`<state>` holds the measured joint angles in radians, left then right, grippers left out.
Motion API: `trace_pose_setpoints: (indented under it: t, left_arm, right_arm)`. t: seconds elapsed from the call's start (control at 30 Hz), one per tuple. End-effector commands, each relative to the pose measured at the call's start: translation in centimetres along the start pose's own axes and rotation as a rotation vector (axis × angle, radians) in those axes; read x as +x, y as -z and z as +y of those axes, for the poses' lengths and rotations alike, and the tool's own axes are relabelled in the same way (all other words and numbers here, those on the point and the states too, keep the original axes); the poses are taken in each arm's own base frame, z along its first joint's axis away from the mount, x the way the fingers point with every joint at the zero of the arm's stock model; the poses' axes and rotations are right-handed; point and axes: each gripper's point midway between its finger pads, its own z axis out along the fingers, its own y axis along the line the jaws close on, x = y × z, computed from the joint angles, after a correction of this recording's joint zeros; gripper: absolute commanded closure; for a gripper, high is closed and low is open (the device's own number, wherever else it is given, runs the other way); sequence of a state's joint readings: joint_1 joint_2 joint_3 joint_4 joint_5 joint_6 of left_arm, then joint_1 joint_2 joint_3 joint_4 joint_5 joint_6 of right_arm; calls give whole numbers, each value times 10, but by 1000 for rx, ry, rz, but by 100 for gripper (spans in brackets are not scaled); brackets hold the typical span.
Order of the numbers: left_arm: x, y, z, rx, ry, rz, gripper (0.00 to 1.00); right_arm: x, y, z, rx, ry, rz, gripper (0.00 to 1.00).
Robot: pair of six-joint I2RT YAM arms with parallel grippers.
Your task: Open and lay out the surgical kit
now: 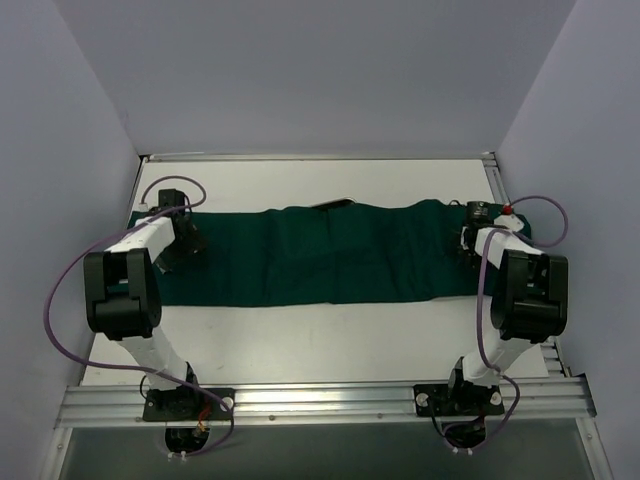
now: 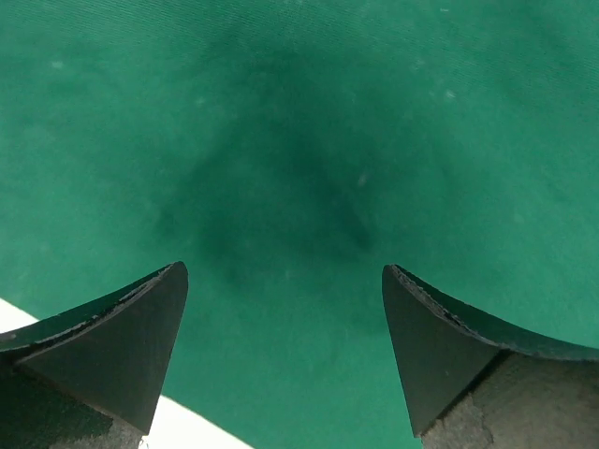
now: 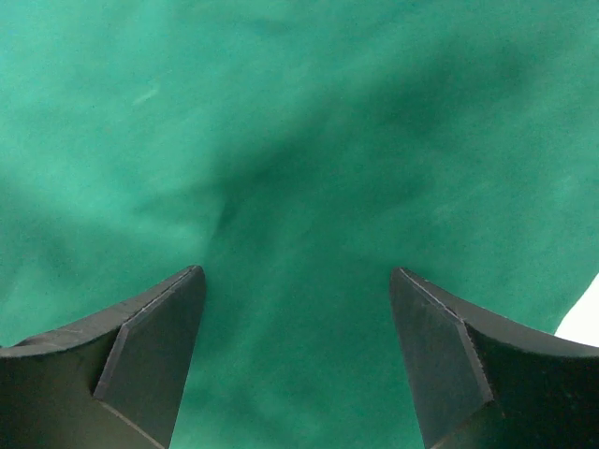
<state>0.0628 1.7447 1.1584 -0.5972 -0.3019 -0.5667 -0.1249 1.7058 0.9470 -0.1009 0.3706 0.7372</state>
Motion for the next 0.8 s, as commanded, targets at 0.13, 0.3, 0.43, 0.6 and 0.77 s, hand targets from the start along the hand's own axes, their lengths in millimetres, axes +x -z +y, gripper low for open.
trace_pose_setpoints:
  t: [0.13, 0.3, 0.43, 0.6, 0.77]
  left_arm:
    - [-6, -31, -2, -14, 99, 55, 6]
    - [2, -44, 16, -45, 184, 97, 6]
    - [-2, -45, 25, -52, 252, 107, 4]
    - [-27, -20, 16, -24, 296, 49, 3]
    - [-57, 21, -1, -20, 333, -43, 4]
  right_arm:
    - [8, -31, -68, 118, -131, 70, 25]
    - [20, -42, -95, 160, -216, 141, 25]
    - [5, -40, -102, 176, -252, 116, 25]
    - [-31, -21, -85, 131, -258, 29, 24]
    - [-56, 6, -53, 73, -179, -65, 21]
